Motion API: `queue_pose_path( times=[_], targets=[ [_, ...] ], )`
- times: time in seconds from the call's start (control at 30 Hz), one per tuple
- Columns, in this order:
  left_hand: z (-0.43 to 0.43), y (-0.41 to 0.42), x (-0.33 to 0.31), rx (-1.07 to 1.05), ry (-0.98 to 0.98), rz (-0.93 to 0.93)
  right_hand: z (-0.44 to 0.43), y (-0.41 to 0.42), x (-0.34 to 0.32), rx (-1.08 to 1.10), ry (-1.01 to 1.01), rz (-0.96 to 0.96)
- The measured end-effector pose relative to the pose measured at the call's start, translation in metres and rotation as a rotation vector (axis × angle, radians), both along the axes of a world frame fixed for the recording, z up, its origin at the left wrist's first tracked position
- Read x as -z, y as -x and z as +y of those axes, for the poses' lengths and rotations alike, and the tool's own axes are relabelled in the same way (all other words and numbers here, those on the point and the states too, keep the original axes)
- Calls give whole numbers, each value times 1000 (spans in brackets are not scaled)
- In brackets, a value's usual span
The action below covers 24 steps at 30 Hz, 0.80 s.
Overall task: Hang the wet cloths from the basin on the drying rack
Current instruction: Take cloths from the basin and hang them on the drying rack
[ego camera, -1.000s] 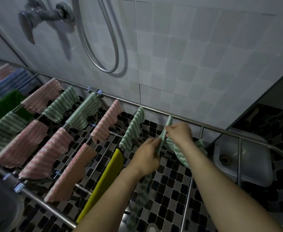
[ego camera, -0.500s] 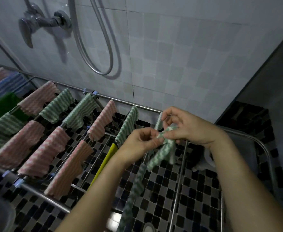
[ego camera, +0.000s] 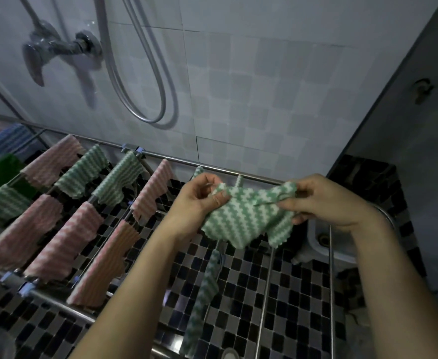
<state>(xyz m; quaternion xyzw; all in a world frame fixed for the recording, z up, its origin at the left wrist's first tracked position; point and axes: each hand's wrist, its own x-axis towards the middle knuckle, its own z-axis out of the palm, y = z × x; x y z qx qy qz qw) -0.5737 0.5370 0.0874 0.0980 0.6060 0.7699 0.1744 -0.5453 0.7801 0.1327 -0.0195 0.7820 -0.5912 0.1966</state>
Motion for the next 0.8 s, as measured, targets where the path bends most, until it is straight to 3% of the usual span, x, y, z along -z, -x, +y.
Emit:
queue_pose_path(
  times=[0.1, 0.23, 0.47, 0.63, 0.8],
  targets=[
    [0, 6, 2, 84, -141, -107, 6, -11, 4, 133, 389, -106],
    [9, 12, 11, 161, -361, -219, 4, -18, 19, 324, 562, -155],
    [48, 7, 11, 107, -84, -128, 13, -42, 42, 505, 750, -217],
    [74, 25, 46, -34, 148, -261, 19, -44, 101, 791, 554, -407],
    [91, 31, 86, 143, 506, -216, 16, -28, 144, 924, 328, -419]
  ],
)
